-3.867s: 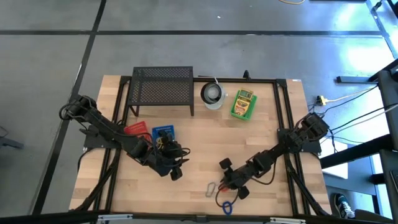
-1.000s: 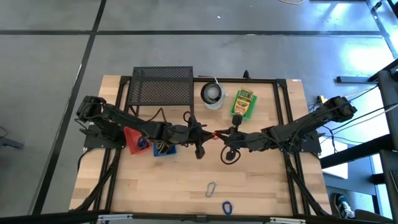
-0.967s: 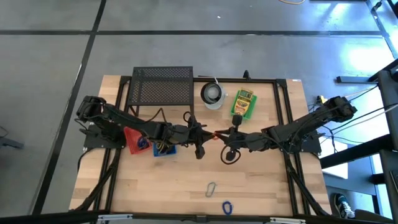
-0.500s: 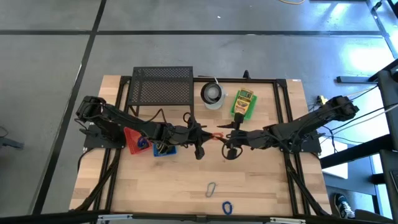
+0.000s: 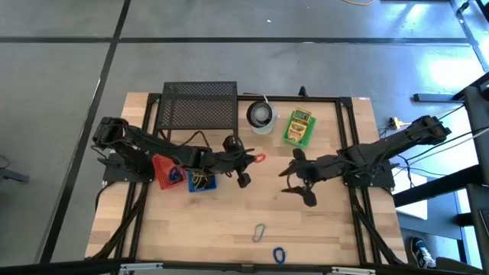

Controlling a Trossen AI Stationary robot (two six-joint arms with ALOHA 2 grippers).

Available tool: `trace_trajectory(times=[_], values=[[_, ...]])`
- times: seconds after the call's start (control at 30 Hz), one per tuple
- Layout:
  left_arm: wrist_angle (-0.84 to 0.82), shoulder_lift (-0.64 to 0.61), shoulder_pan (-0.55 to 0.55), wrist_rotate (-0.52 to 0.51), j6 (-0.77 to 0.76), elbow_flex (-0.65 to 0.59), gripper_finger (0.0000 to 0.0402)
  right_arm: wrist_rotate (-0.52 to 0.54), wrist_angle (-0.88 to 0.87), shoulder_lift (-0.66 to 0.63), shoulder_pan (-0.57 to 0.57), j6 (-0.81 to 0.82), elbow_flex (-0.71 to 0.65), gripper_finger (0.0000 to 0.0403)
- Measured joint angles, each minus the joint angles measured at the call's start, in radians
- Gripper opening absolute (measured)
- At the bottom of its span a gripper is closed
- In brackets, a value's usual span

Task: Pick & Place Office Desk Supplies
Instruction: Put the orange spring keychain into the red bin

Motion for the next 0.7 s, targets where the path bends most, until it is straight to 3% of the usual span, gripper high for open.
trace_trajectory(times=[0.37, 0.7], values=[[-0.411, -0.189, -0.031, -0.007, -0.151, 0.0, 0.0017, 0.075, -0.125, 0.008, 0.001, 0.099, -0.001, 0.0263], [-1.033, -0.336, -0.137, -0.022, -0.604, 0.0, 0.0017, 0.123, -0.123, 0.009, 0.0, 0.085, -0.001, 0.0263]])
